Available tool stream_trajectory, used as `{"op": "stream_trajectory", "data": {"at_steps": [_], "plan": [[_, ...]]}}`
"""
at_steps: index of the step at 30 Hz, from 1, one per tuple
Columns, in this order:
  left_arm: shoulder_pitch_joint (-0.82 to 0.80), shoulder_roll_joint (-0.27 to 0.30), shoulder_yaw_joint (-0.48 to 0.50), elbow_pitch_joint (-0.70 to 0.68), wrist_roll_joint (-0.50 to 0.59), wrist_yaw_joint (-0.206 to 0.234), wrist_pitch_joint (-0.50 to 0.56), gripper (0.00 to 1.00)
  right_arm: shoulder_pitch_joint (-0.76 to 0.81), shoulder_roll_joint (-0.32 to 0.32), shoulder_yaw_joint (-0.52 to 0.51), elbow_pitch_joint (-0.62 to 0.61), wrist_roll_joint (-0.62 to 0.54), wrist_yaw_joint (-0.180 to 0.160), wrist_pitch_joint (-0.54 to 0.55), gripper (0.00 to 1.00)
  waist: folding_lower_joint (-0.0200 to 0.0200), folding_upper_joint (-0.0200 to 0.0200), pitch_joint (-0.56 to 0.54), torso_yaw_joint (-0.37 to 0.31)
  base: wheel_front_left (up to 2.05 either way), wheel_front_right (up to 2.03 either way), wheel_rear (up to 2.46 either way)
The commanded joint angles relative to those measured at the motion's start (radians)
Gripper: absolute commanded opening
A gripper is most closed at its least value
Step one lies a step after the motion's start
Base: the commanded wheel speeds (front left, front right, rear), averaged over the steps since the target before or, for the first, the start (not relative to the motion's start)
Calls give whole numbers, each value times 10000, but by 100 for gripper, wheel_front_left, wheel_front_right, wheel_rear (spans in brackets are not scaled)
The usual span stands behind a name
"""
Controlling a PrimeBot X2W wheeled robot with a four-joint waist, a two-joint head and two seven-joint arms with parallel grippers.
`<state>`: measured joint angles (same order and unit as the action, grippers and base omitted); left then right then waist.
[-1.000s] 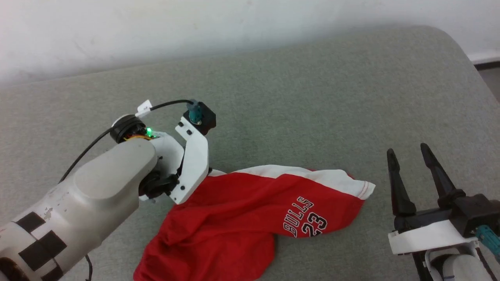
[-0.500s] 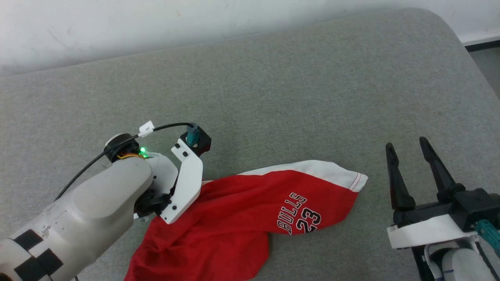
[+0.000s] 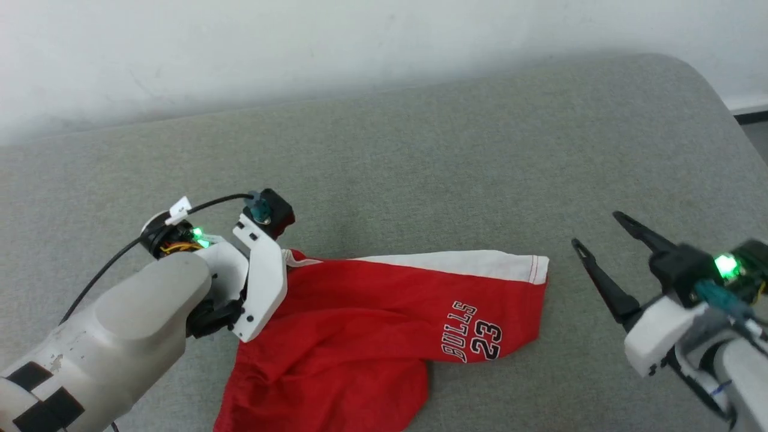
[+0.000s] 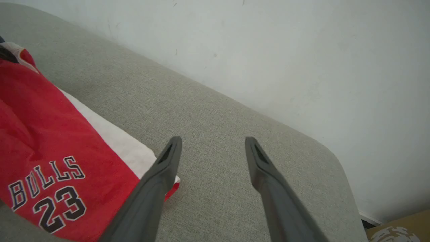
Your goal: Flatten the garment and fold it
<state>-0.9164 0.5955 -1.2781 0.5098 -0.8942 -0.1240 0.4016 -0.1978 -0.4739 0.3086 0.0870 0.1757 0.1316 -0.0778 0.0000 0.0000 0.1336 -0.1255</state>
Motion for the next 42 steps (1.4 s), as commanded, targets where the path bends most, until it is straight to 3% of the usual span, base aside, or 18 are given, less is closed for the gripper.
{"op": "stream_trajectory", "data": {"at_steps": [1, 8, 16, 20, 31, 32, 33, 42], "plan": [[244, -11, -21, 87, -82, -67, -130, 0, -542, -367, 424, -117, 403, -9, 394, 100, 0, 0, -90, 146, 0, 0, 0], [55, -177, -21, 303, -8, -67, -518, 0, -2839, -2069, 3311, -122, 2839, -9, 3483, 100, 0, 0, 182, 484, 0, 0, 0], [-312, -637, -21, 416, 269, -67, -687, 0, -4967, -2186, 5559, 1218, 5066, -9, 6263, 100, 0, 0, 704, 963, 0, 0, 0], [-521, -759, -21, 473, 349, -67, -798, 0, -5712, -1951, 6472, 2080, 5457, -9, 6617, 100, 0, 0, 983, 1091, 0, 0, 0], [-744, -975, -21, 627, 482, -67, -987, 0, -5914, -801, 8405, 4483, 6386, -9, 5812, 100, 0, 0, 1392, 1350, 0, 0, 0], [-728, -954, -21, 644, 483, -67, -1004, 0, -5962, -796, 8537, 4537, 6454, -9, 5648, 22, 0, 0, 1381, 1335, 0, 0, 0], [-697, -929, -21, 665, 482, -67, -1022, 0, -6028, -807, 8646, 4562, 6508, -9, 5398, 0, 0, 0, 1352, 1311, 0, 0, 0], [-351, -847, -21, 720, 218, -67, -1885, 0, -6599, -1316, 8802, 4522, 6686, -9, 2070, 0, 0, 0, 350, 1111, 0, 0, 0]]}}
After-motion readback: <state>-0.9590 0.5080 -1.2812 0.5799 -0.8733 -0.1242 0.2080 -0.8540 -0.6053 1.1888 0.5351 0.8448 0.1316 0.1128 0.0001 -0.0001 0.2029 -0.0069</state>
